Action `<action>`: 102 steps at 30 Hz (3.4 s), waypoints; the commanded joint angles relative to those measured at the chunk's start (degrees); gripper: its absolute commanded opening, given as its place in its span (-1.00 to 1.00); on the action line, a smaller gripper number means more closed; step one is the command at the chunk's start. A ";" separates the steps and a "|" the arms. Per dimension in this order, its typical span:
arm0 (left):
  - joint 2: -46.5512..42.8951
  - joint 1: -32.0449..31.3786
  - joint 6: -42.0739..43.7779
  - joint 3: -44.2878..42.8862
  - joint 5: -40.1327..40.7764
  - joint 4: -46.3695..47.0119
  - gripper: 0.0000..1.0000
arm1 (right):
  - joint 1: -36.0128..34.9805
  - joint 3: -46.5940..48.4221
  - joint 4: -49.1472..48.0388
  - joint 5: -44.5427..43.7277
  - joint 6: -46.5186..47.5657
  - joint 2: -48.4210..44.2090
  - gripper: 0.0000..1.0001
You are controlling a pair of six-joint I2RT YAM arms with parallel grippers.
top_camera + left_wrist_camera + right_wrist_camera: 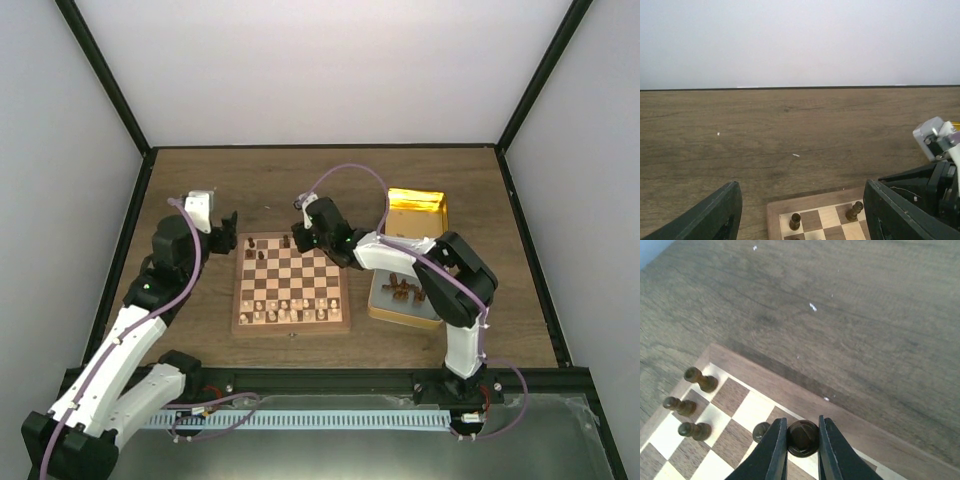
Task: Set up the chess pieces on the board
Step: Place the chess piece on the chessboard, then pick up the chess piece from the storage box.
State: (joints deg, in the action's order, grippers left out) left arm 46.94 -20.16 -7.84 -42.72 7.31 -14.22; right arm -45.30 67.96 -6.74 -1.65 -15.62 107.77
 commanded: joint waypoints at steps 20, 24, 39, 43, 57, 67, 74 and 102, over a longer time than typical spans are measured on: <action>0.36 0.22 -0.07 0.46 0.95 1.12 0.37 | -1.48 0.96 0.03 -1.44 0.18 4.02 -0.64; 0.37 0.21 -0.07 0.37 0.93 1.21 0.37 | -1.46 1.65 1.18 -1.60 -1.37 2.42 -0.44; -0.03 0.21 -0.68 0.44 0.20 1.54 0.37 | 0.66 3.15 12.17 -4.80 -10.92 -10.86 -0.24; -0.10 0.21 -1.36 0.38 -1.17 2.01 0.38 | 3.95 -1.29 20.08 -8.95 -16.65 -17.66 -0.18; 1.69 0.25 -4.90 -1.56 -5.70 5.24 0.39 | 15.67 -23.00 37.55 -8.51 -31.90 -36.06 0.09; 1.57 0.22 -4.57 -0.23 -7.31 6.92 0.40 | 16.78 -26.50 35.91 -2.66 -30.25 -32.22 0.14; 1.67 0.24 -4.29 0.06 -7.34 6.91 0.40 | 16.82 -26.26 36.76 -4.03 -29.88 -29.34 0.03; 3.38 0.22 -7.82 0.41 -14.83 8.46 0.39 | 17.57 -25.40 24.97 -8.58 -20.07 -28.63 -0.73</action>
State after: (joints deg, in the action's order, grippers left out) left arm 49.78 -20.12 -13.02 -42.83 -3.75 -8.58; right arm -28.18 42.81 25.12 -8.64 -37.41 84.49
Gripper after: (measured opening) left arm 0.695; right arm 0.161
